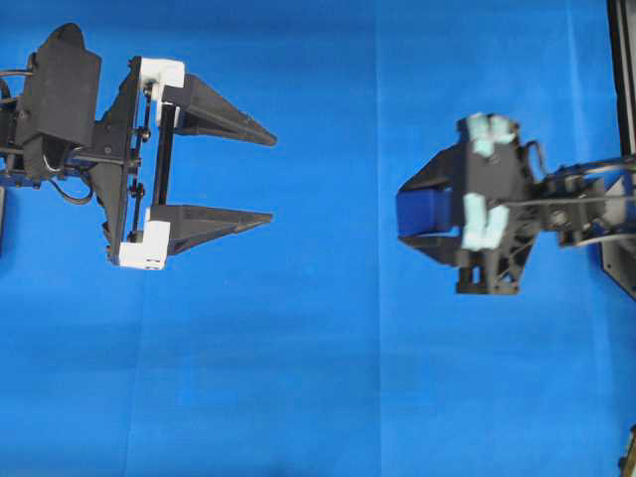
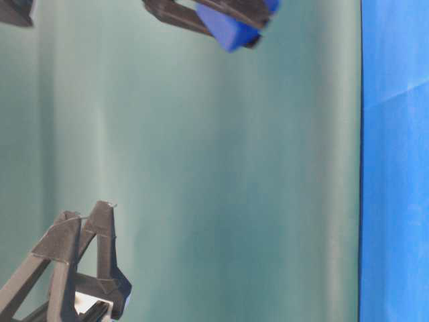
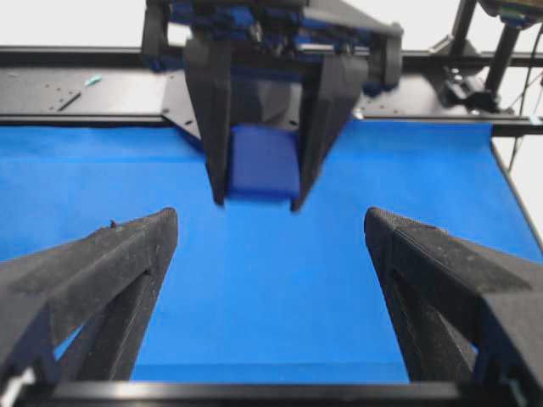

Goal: Handover the blue block to the right arm after grasping it with the left arm, then place it in the designated position.

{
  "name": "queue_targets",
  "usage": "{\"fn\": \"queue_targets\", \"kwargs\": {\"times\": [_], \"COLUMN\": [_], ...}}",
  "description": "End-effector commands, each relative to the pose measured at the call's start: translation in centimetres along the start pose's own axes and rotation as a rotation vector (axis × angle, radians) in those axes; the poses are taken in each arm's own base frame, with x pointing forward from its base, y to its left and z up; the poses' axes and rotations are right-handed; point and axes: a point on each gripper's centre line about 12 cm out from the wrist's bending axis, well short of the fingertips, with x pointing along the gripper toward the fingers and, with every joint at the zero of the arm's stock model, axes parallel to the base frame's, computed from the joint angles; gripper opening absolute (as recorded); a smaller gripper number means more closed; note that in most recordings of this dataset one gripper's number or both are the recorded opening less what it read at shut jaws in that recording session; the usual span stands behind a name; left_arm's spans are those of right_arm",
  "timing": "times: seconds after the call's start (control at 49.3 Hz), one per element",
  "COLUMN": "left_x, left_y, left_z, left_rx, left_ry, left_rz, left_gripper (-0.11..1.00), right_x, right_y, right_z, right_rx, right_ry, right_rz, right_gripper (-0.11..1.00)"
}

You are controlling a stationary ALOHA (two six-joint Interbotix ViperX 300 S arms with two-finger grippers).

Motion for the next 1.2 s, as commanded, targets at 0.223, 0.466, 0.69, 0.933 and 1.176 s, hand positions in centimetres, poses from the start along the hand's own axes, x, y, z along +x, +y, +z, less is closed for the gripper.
{"fn": "queue_targets", "kwargs": {"times": [0.223,0.466,0.69,0.933,1.176], "left_x": [-0.3,-0.3,-0.3,-0.4,-0.3], "left_y": [0.0,0.0,0.0,0.0,0.0], "left_z": [1.4,1.5,1.4,1.4,1.4], "left_rx": [0.000,0.001,0.000,0.000,-0.002], "left_ry": [-0.041,-0.043,-0.040,-0.040,-0.038], "left_rz": [0.001,0.001,0.001,0.001,0.001], "left_gripper": [0.93,0.93,0.93,0.93,0.93], "right_x": [4.5,9.1,12.2,13.9,15.2], "right_y": [1.5,1.4,1.5,1.3,0.9], "right_z": [-0.9,-2.9,-4.3,-5.4,-6.7], "right_rx": [-0.019,0.044,0.066,0.077,0.079], "right_ry": [-0.002,0.022,0.018,0.028,0.070], "right_rz": [0.069,0.103,0.143,0.157,0.145], "right_gripper": [0.44,0.44,0.44,0.44,0.44]}}
